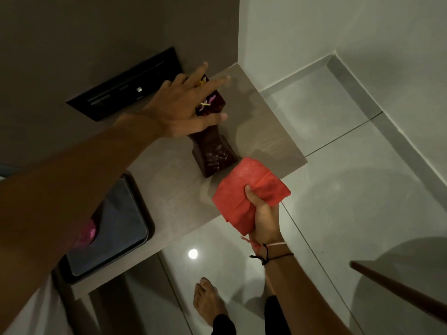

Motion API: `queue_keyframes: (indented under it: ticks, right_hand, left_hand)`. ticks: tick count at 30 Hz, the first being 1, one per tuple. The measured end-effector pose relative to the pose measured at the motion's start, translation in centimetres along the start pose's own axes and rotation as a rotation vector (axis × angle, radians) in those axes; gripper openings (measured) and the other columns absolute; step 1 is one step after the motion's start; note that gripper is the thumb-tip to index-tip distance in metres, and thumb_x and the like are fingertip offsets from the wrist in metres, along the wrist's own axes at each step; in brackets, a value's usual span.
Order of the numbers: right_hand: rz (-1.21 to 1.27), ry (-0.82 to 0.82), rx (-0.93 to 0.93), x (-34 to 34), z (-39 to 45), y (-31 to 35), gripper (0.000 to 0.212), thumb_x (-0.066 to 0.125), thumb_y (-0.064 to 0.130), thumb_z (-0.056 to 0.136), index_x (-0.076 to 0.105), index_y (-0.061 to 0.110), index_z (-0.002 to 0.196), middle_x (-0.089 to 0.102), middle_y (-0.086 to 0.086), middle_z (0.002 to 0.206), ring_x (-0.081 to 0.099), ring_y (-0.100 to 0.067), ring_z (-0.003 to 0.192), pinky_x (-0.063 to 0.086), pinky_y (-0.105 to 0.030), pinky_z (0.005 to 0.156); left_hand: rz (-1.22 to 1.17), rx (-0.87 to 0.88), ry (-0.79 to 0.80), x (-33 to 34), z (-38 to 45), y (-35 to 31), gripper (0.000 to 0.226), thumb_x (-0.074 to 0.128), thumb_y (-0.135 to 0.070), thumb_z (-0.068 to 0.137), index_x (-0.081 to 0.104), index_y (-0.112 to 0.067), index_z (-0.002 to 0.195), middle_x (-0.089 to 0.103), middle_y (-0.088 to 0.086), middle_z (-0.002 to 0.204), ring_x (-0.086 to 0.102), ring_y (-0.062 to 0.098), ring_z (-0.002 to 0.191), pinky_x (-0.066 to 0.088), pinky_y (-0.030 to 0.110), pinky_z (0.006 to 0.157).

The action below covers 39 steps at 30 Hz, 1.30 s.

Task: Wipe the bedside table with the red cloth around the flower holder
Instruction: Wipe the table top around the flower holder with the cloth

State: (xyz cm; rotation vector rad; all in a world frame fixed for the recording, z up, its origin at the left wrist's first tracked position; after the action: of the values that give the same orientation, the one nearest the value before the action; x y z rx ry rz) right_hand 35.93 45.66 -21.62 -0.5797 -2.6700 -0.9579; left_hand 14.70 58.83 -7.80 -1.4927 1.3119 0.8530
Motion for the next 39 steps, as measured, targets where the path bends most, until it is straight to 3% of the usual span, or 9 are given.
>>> queue_keyframes:
  ticks: [4, 6, 8, 12, 25, 28, 31, 34, 39]
  right_hand:
    - [-0.068, -0.096, -0.275, 1.8, -1.1, 2.0, 0.035, 0.056, 0.012, 0.101, 0.054, 0.017, 0.136, 0.066, -0.01, 0.123, 0.059, -0.029, 0.128, 0.056, -0.023, 0.085]
    - [-0.333, -0.015, -0.717, 4.2, -4.0, 4.2, 0.039, 0.04, 0.011, 0.108, 0.046, 0.035, 0.138, 0.07, -0.017, 0.108, 0.046, 0.003, 0.135, 0.058, -0.013, 0.075]
    - [-0.615, -0.019, -0.947, 7.9, -5.0, 4.7, 0.054, 0.035, 0.001, 0.106, 0.037, 0.046, 0.136, 0.064, -0.021, 0.125, 0.034, 0.019, 0.136, 0.055, -0.036, 0.1]
    - [-0.967, -0.092, -0.818, 12.7, 1.1, 2.4, 0.091, 0.064, -0.008, 0.086, 0.019, 0.02, 0.159, 0.016, -0.019, 0.168, 0.013, -0.035, 0.156, 0.017, -0.064, 0.123]
    - [-1.379, 0.205, -0.856, 8.7, -1.2, -7.7, 0.088, 0.059, 0.0, 0.082, 0.024, 0.026, 0.159, 0.021, -0.02, 0.167, 0.015, -0.036, 0.155, 0.039, -0.061, 0.114]
    - [-1.058, 0.233, -0.639, 7.3, -2.5, -7.3, 0.073, 0.049, -0.01, 0.091, 0.037, 0.023, 0.154, 0.05, -0.011, 0.149, 0.047, -0.016, 0.141, 0.052, -0.032, 0.106]
    - [-0.55, -0.14, -0.554, 4.3, -3.7, -3.1, 0.042, 0.05, -0.002, 0.099, 0.052, 0.015, 0.137, 0.062, 0.014, 0.101, 0.063, 0.017, 0.1, 0.047, -0.001, 0.08]
    - [-0.317, -0.297, -0.645, 3.3, -2.7, 0.5, 0.057, 0.044, -0.008, 0.097, 0.045, 0.021, 0.146, 0.059, 0.0, 0.139, 0.053, 0.0, 0.132, 0.045, -0.022, 0.11]
    - [-0.831, -0.116, -0.732, 9.8, 2.1, 0.1, 0.091, 0.055, -0.007, 0.089, 0.009, 0.021, 0.162, 0.009, -0.011, 0.171, 0.003, -0.03, 0.158, 0.015, -0.061, 0.125]
  left_hand:
    - [-0.062, -0.042, 0.005, 0.1, 0.4, 0.8, 0.08, 0.047, -0.07, 0.094, 0.007, -0.052, 0.161, -0.005, 0.003, 0.176, 0.009, 0.035, 0.16, 0.015, 0.065, 0.123]
    - [-0.066, -0.046, 0.004, 0.2, 0.4, 0.9, 0.081, 0.046, -0.072, 0.093, 0.005, -0.053, 0.16, -0.008, 0.002, 0.176, 0.004, 0.033, 0.161, 0.014, 0.067, 0.122]
    - [-0.08, -0.043, 0.006, 0.1, 0.5, 0.7, 0.083, 0.046, -0.073, 0.092, 0.002, -0.054, 0.16, -0.011, 0.002, 0.175, -0.001, 0.032, 0.162, 0.011, 0.07, 0.121]
    - [-0.086, -0.049, 0.016, 0.1, 0.7, 0.9, 0.084, 0.048, -0.074, 0.091, 0.002, -0.055, 0.159, -0.012, 0.001, 0.175, -0.003, 0.032, 0.162, 0.01, 0.073, 0.12]
    - [-0.06, 0.003, 0.012, 0.1, 0.5, 0.4, 0.08, 0.051, -0.069, 0.092, 0.01, -0.053, 0.159, -0.01, 0.004, 0.175, 0.003, 0.035, 0.161, 0.017, 0.074, 0.119]
    - [-0.047, 0.013, 0.008, 0.3, 0.6, 0.3, 0.08, 0.05, -0.07, 0.092, 0.01, -0.053, 0.159, -0.009, 0.005, 0.175, 0.006, 0.036, 0.161, 0.02, 0.074, 0.119]
    - [-0.052, 0.003, 0.004, 0.1, 0.7, 0.5, 0.081, 0.051, -0.07, 0.091, 0.01, -0.053, 0.159, -0.009, 0.005, 0.175, 0.006, 0.036, 0.161, 0.018, 0.075, 0.119]
    - [-0.046, 0.003, 0.002, 0.2, 0.7, 0.4, 0.082, 0.05, -0.07, 0.092, 0.008, -0.052, 0.16, -0.009, 0.004, 0.175, 0.005, 0.036, 0.161, 0.017, 0.074, 0.119]
    - [-0.08, -0.031, -0.005, -0.1, 0.7, 0.7, 0.082, 0.052, -0.069, 0.092, 0.009, -0.052, 0.16, -0.009, 0.0, 0.176, 0.002, 0.031, 0.162, 0.013, 0.072, 0.12]
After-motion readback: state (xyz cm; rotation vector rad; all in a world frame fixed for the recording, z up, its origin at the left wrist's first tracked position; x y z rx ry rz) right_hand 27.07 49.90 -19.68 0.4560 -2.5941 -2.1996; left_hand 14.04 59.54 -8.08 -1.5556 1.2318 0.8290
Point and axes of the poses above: each hand's wrist, its own z-axis towards the middle knuckle, its own x-axis out of the palm, y = z × x, the point moved 8 cm from there along z, towards the middle knuckle
